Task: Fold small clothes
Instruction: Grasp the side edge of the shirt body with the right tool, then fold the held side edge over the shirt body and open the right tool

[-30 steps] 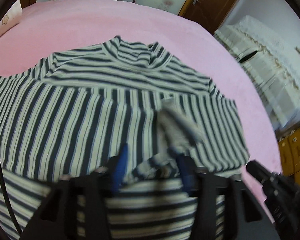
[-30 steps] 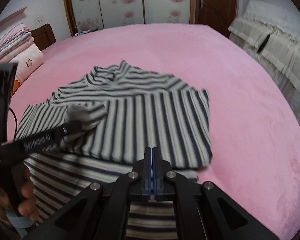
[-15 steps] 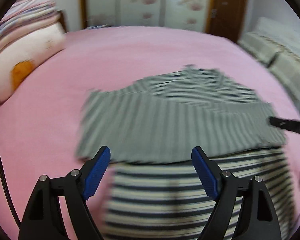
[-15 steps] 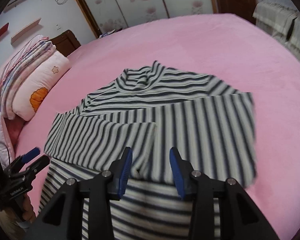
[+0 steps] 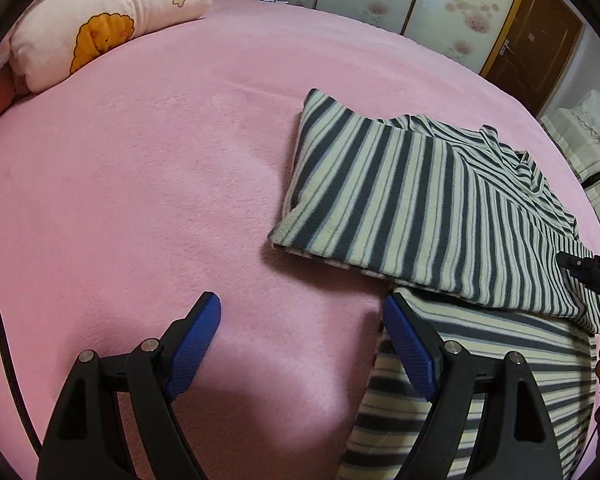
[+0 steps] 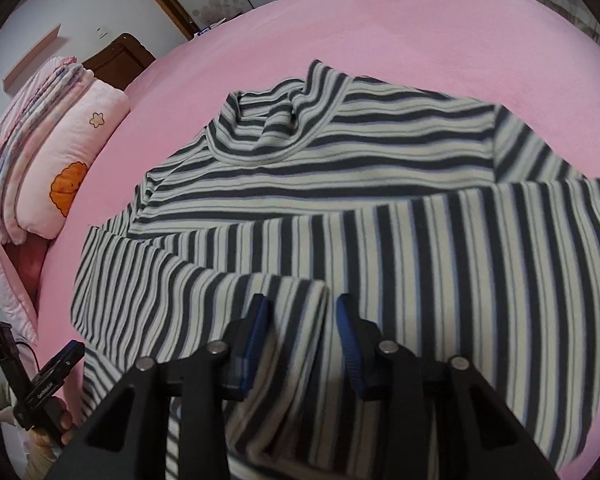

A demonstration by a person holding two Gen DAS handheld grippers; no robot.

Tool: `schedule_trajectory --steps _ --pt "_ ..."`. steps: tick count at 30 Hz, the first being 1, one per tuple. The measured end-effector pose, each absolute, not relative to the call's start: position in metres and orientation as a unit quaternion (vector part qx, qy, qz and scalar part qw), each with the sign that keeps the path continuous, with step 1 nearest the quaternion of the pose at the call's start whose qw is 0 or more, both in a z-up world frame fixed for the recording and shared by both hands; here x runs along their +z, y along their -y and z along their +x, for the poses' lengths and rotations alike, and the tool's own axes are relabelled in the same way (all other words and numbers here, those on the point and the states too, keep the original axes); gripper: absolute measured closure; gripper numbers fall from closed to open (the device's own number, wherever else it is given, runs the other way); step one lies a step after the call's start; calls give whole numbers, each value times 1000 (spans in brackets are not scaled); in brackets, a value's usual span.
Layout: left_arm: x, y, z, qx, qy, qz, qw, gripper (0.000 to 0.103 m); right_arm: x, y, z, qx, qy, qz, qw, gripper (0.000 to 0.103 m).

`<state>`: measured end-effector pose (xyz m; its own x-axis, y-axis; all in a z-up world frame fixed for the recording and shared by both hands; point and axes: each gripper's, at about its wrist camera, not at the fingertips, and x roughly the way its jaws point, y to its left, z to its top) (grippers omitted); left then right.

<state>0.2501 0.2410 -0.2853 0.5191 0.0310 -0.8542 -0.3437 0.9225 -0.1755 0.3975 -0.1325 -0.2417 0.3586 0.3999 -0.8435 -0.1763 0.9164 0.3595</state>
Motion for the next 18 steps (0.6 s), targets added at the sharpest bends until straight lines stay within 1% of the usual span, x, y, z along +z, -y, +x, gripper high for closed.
schedule_trajectory --steps 1,5,7,13,18 --pt "-286 -242 250 108 -478 -163 857 21 -241 131 398 182 -537 105 817 96" --pt "-281 -239 253 107 -476 -161 858 21 -219 120 386 183 -503 60 842 97" --pt "-280 -239 256 110 -474 -162 859 21 -194 114 375 185 -472 41 861 97" --pt "-280 -231 264 117 -473 -151 860 21 -115 121 349 168 -383 30 908 97" --pt "-280 -223 272 118 -474 -145 861 21 -78 136 347 148 -342 23 928 97"
